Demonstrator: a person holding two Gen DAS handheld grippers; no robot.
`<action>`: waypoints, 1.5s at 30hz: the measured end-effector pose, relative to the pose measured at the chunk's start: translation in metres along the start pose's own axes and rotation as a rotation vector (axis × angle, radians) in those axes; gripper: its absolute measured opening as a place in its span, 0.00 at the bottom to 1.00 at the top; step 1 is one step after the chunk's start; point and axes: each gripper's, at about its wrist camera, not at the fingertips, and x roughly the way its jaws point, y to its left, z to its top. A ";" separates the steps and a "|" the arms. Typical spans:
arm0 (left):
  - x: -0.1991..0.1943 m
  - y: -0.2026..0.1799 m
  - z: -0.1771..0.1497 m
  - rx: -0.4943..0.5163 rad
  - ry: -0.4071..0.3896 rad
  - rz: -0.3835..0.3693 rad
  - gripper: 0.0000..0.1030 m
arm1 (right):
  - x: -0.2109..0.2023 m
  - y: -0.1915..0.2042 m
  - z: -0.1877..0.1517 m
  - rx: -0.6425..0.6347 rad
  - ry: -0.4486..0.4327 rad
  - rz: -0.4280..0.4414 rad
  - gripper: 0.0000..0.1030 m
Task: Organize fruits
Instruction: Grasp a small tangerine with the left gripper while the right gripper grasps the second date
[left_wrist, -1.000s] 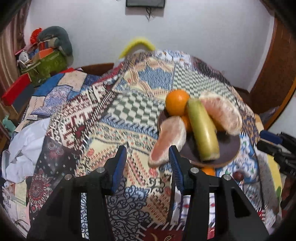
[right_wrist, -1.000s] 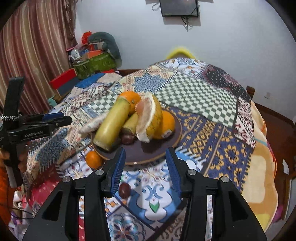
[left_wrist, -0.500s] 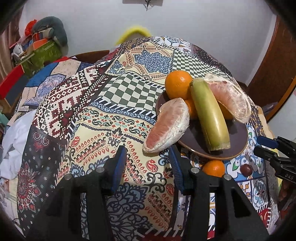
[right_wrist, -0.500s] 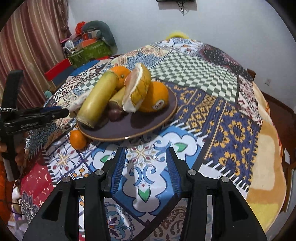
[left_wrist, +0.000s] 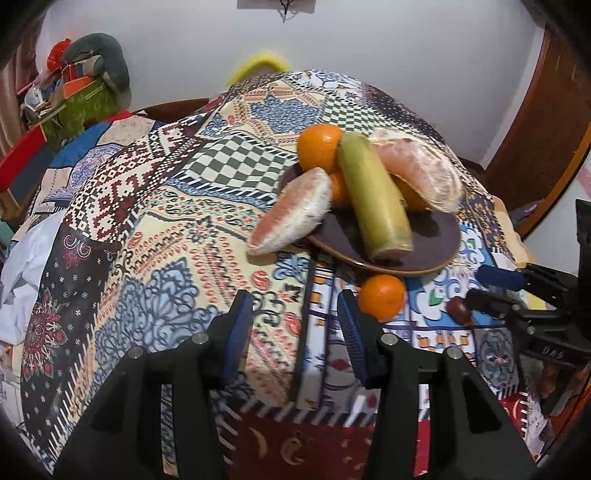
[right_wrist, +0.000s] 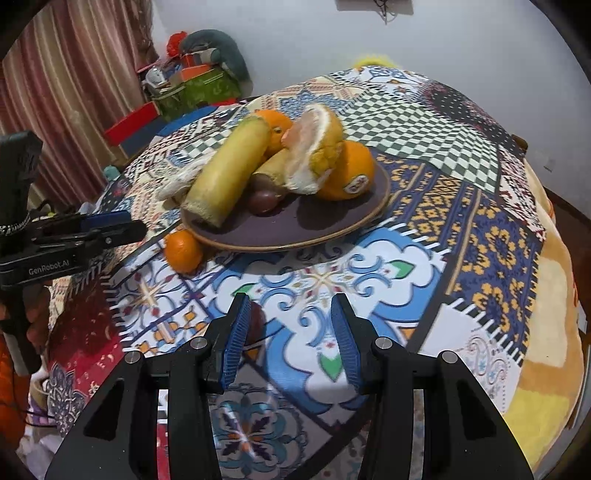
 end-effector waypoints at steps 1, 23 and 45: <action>-0.001 -0.004 -0.001 0.004 -0.004 -0.007 0.46 | 0.000 0.002 0.000 -0.006 0.001 0.006 0.41; 0.009 -0.037 -0.006 0.044 0.012 -0.093 0.46 | 0.013 0.012 0.000 -0.028 0.025 0.044 0.14; 0.031 -0.041 -0.005 0.044 0.038 -0.129 0.32 | -0.005 0.006 0.004 0.001 -0.036 0.022 0.14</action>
